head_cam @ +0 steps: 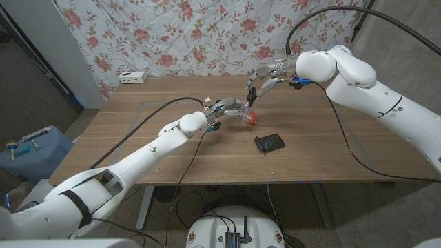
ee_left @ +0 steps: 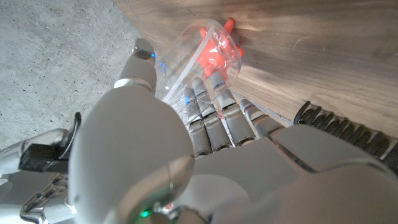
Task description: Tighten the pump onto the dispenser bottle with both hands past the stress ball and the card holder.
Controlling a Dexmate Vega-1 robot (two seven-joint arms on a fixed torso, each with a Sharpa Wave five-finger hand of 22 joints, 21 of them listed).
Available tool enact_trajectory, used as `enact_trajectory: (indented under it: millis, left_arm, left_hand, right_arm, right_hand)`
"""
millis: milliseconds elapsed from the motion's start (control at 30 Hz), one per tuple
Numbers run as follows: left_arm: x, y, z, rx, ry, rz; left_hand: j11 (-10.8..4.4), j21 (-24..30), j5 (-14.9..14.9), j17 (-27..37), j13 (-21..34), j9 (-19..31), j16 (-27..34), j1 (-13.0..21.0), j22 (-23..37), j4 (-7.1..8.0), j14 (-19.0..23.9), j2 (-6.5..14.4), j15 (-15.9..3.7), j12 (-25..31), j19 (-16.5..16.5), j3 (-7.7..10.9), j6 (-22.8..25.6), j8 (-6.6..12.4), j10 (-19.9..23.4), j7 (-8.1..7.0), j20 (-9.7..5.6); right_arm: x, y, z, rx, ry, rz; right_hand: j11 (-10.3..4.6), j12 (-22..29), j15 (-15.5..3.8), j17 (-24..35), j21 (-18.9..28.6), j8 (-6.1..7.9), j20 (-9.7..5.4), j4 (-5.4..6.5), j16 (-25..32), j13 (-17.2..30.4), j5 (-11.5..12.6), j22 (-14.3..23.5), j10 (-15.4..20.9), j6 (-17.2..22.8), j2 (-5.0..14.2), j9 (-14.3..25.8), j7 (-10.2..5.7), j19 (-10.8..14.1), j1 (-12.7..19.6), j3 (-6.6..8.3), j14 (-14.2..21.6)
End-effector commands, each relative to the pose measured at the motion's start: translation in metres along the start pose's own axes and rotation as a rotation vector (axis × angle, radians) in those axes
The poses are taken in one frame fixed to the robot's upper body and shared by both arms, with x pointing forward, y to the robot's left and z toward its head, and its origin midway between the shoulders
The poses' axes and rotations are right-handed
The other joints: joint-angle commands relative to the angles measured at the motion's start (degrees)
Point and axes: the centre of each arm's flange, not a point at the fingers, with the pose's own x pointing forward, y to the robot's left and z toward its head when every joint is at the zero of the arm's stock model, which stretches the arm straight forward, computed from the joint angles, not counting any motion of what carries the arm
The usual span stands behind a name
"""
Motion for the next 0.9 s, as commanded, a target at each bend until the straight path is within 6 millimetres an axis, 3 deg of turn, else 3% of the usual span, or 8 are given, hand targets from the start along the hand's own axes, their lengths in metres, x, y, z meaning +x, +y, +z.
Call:
enact_trajectory:
  millis: [33,700,900]
  left_arm:
    - [0.0005,-0.0002,0.0012,0.007,-0.002,0.000]
    - [0.0035,-0.0011,0.0014,0.016,-0.007,-0.006]
    - [0.0036,-0.0011,0.0014,0.018,-0.005,-0.008]
  left_hand:
    - [-0.58,-0.16,0.06,0.33,0.21,0.34,0.35,-2.82,0.12,3.59,0.63,4.05,-3.62,-0.11,0.25,4.14,4.18,0.34,0.74,-0.27,-6.30]
    - [-0.53,-0.15,0.07,0.35,0.38,0.36,0.37,-2.68,0.12,3.41,0.63,3.97,-3.66,-0.32,0.23,4.46,4.14,0.23,0.78,-0.27,-6.28]
    - [-0.44,-0.15,0.06,0.35,0.42,0.37,0.38,-2.73,0.12,3.42,0.64,3.93,-3.68,-0.39,0.23,4.52,4.05,0.17,0.77,-0.24,-6.29]
  right_arm:
    - [0.0029,0.0003,-0.0007,0.012,0.013,0.023]
    - [0.0063,-0.0017,-0.0041,0.021,0.069,0.067]
    - [0.0040,-0.0012,-0.0049,0.026,0.076,0.059]
  right_hand:
    - [0.18,0.27,0.40,0.31,0.28,-0.04,0.51,0.58,0.51,0.32,-0.12,0.21,0.46,0.61,-0.15,0.14,0.05,0.39,-1.18,-0.59,-0.18]
    - [2.71,0.45,1.39,0.53,0.17,-0.85,1.73,3.86,0.61,0.40,-0.25,0.23,1.90,-0.83,-1.53,-0.02,0.17,0.23,-8.45,-4.25,-0.10]
    - [3.47,0.56,1.61,0.54,0.24,-0.40,2.07,4.89,0.68,0.44,-0.21,0.23,2.68,0.23,-2.82,-0.04,1.43,0.48,-11.14,-5.92,0.11]
